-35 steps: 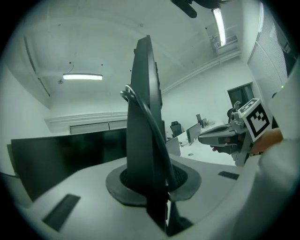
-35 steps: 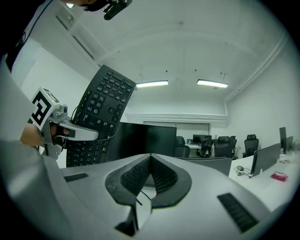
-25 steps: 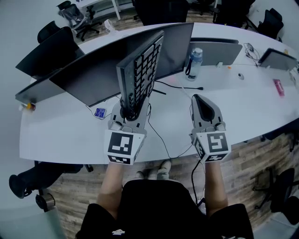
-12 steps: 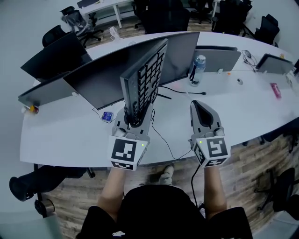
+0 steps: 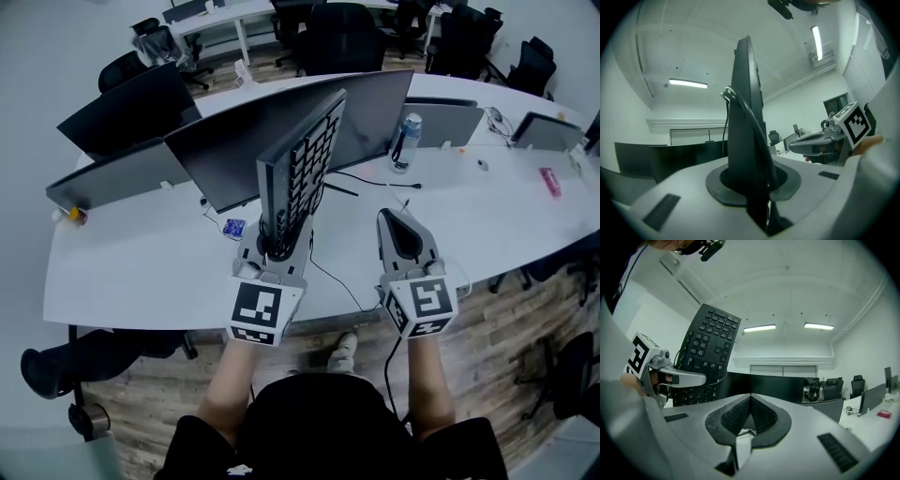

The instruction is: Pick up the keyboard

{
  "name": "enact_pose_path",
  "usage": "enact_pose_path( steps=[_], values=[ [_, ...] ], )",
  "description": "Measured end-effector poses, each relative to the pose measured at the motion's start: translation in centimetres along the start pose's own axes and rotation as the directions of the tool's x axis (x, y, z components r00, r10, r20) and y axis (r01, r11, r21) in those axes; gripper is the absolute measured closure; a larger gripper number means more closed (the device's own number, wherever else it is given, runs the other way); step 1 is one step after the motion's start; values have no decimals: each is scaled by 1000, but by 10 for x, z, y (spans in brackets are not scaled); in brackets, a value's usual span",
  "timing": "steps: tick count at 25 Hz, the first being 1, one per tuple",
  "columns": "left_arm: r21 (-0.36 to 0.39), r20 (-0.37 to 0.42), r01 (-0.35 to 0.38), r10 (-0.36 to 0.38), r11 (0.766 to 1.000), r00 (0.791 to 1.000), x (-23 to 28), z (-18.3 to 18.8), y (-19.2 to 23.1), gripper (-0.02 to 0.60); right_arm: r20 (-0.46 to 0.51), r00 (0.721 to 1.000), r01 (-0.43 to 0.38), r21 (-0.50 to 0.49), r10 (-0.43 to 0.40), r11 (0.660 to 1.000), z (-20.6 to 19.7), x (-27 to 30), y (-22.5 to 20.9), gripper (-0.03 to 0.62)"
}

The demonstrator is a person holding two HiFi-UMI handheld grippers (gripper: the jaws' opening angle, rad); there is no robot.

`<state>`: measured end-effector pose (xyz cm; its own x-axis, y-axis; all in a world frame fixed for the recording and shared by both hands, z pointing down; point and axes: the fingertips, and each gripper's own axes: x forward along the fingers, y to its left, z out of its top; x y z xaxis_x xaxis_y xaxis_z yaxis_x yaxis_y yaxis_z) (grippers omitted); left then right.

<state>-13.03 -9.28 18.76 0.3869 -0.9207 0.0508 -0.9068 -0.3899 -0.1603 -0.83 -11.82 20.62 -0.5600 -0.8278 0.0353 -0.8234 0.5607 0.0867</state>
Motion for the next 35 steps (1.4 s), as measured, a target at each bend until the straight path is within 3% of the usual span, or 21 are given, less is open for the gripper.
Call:
enact_pose_path(
  steps=[21,35],
  values=[
    [-18,66,48,-47,999,997,-115,-2,24,505,-19,999,35,-31,-36,999,9,-44,118,589],
    [-28,89,99,-96,995,991,-144,-11,14,505,-41,996,77,-34,-78,996,3,-62,144,588]
  ],
)
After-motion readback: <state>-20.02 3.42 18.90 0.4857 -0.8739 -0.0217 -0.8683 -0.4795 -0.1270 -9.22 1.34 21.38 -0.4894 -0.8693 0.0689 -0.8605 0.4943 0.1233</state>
